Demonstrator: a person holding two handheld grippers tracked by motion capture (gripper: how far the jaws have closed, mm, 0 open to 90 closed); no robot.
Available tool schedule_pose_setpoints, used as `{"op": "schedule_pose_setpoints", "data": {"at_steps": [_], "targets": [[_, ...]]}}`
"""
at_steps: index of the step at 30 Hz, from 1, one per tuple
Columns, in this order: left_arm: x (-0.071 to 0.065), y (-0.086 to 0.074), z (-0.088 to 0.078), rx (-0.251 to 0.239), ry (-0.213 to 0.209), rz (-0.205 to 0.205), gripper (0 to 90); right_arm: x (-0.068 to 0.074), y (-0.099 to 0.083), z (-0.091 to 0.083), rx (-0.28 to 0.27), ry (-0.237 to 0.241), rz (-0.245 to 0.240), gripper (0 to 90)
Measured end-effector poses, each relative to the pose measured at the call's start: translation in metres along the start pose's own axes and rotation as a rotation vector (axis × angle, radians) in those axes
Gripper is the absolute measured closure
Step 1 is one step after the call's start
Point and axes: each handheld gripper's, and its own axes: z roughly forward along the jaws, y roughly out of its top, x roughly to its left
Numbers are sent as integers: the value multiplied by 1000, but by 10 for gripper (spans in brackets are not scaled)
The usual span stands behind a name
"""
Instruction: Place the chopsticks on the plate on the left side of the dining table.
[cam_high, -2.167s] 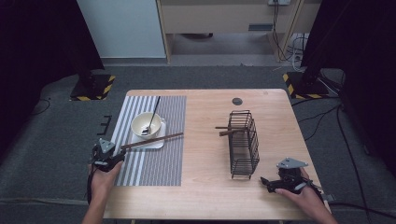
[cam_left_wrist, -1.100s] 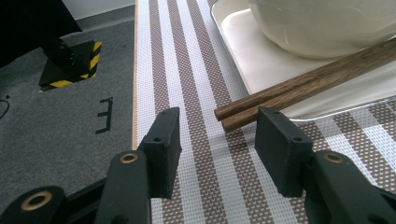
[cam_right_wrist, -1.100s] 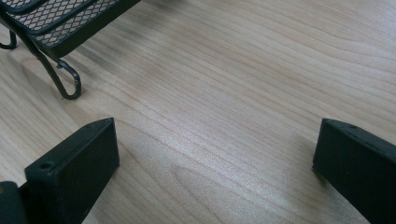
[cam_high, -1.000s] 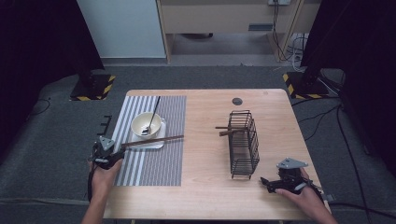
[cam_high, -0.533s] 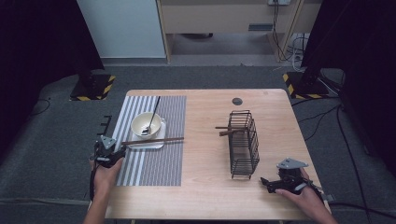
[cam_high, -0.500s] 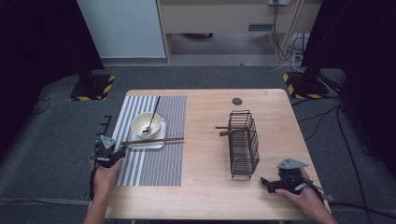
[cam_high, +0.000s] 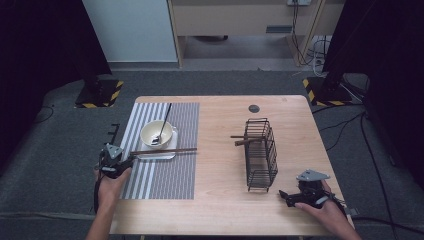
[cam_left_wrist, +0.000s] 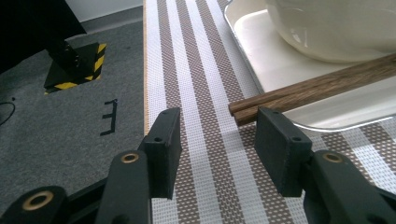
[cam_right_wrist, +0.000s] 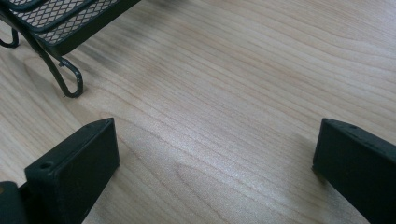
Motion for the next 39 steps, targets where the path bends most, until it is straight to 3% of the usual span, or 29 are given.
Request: {"op": "schedule_pose_setpoints", "data": {"at_steps": [9,39], "targets": [[4,0,1,-4,2,-16,503,0,0,0,0,0,2,2],[7,2,4,-5,-2,1,557,0,0,0,0,0,3,2]]}}
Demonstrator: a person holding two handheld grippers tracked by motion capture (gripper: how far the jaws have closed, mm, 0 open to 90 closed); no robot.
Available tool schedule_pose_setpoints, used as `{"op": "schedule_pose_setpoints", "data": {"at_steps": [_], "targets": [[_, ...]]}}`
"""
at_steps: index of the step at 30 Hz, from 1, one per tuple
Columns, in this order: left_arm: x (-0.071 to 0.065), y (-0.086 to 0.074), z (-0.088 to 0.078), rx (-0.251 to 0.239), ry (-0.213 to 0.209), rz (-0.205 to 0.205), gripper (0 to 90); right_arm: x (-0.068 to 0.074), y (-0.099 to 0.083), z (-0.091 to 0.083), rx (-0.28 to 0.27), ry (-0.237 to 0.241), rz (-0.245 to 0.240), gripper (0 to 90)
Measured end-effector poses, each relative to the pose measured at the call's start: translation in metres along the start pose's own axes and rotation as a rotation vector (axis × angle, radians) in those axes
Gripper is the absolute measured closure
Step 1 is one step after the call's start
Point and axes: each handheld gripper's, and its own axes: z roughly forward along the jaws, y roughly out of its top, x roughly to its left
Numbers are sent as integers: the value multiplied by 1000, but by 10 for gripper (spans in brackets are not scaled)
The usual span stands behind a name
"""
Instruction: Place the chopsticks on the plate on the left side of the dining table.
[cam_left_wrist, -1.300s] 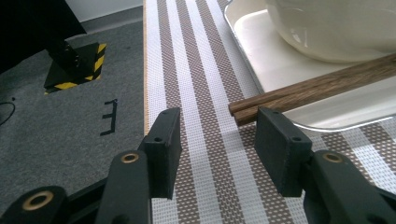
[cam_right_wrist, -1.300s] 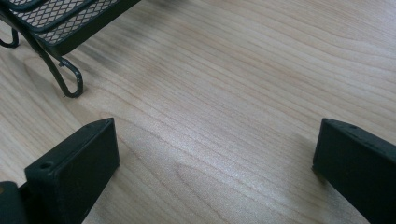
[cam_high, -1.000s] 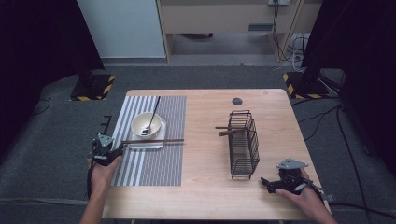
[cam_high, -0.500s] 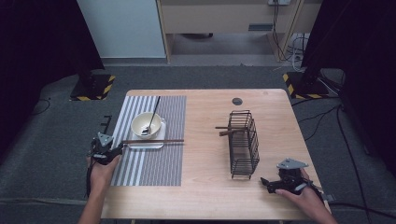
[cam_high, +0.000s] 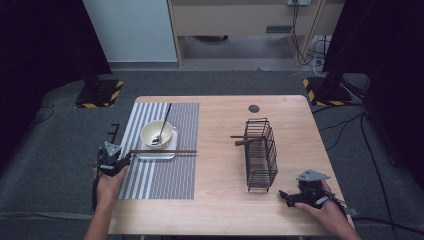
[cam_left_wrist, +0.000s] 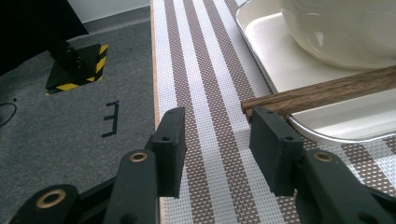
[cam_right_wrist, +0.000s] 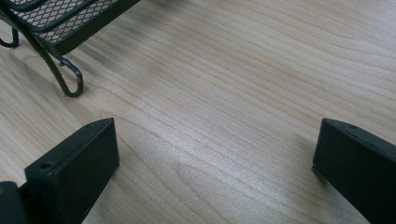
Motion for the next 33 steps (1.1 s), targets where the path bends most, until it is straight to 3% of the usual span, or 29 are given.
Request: {"op": "schedule_pose_setpoints", "data": {"at_steps": [19,25,33], "targets": [[-2,1,-1,-3,-12,10,569,0,0,0,0,0,-2,2],[1,2,-4,-39,-53,-45,517,0,0,0,0,0,-2,2],[1,4,-6,-73,-92,-60,414,0,0,0,-1,0,-2,2]]}}
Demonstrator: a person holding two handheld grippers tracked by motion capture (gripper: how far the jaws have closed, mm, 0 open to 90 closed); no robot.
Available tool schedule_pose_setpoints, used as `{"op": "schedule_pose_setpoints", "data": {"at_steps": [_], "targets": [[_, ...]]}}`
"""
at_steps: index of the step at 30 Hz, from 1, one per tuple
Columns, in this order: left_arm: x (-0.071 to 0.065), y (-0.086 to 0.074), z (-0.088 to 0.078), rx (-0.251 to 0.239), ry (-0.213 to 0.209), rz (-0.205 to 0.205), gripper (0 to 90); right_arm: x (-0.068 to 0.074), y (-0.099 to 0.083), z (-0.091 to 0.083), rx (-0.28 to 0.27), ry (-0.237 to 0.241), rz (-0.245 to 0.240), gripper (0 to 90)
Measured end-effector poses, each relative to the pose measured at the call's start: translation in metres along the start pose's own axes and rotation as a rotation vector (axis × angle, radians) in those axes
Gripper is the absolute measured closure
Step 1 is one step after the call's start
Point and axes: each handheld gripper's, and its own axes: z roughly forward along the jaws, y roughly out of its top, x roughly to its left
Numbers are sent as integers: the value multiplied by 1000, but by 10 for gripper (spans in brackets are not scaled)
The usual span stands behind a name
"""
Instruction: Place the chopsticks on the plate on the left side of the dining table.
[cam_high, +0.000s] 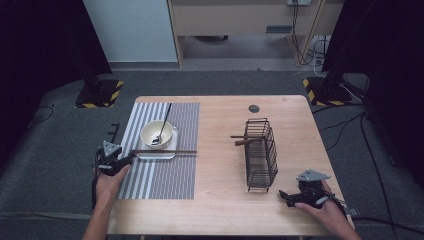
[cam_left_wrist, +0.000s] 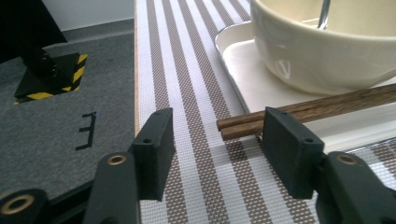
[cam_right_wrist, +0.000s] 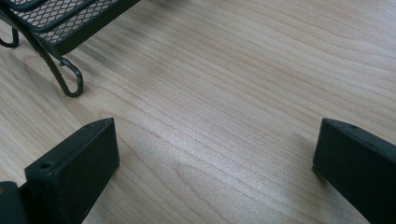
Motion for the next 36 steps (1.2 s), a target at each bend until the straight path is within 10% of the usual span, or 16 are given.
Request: {"op": "schedule_pose_setpoints", "data": {"at_steps": [16,36], "targets": [[-7,10,-5,18,-98,-52,74,0,0,0,0,0,2,2],[-24,21,-9,42,-161,-59,39,0,0,0,0,0,-3,2]]}}
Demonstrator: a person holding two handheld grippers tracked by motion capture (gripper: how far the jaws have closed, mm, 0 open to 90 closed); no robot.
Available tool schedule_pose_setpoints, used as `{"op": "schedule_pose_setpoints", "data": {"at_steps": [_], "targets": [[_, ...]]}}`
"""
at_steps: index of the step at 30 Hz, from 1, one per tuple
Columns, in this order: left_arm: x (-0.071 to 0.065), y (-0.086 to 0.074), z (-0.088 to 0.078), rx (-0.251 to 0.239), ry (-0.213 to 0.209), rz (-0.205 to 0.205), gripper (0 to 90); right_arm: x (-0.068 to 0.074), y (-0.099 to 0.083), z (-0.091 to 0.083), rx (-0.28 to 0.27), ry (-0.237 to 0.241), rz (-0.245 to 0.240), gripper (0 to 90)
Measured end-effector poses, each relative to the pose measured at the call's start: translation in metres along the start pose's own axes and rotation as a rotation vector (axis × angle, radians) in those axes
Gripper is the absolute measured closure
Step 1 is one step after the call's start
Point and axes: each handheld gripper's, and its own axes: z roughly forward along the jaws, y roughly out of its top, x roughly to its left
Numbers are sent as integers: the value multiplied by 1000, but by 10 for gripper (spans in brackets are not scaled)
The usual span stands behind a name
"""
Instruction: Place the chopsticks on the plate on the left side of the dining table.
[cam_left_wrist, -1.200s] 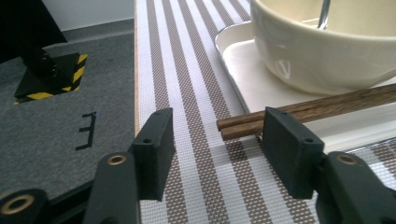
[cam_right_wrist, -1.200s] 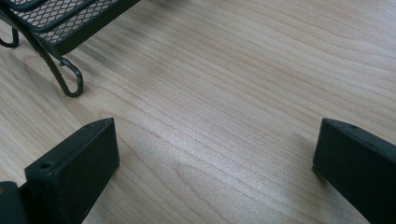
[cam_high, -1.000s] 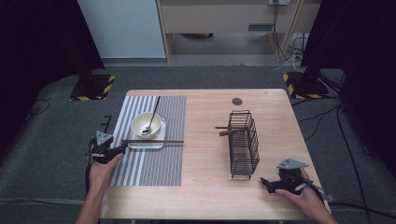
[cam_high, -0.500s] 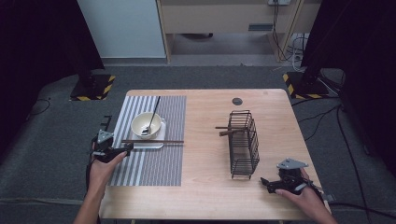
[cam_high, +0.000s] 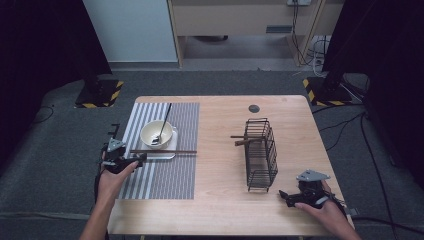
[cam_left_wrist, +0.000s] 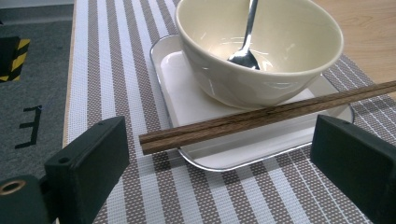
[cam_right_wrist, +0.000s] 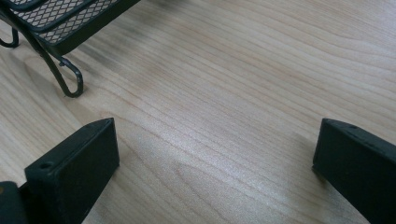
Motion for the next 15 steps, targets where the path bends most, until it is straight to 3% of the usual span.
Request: {"op": "schedule_pose_setpoints", "data": {"at_steps": [15], "targets": [[-27,6,4,23,-64,55,32,0,0,0,1,1,3,2]]}}
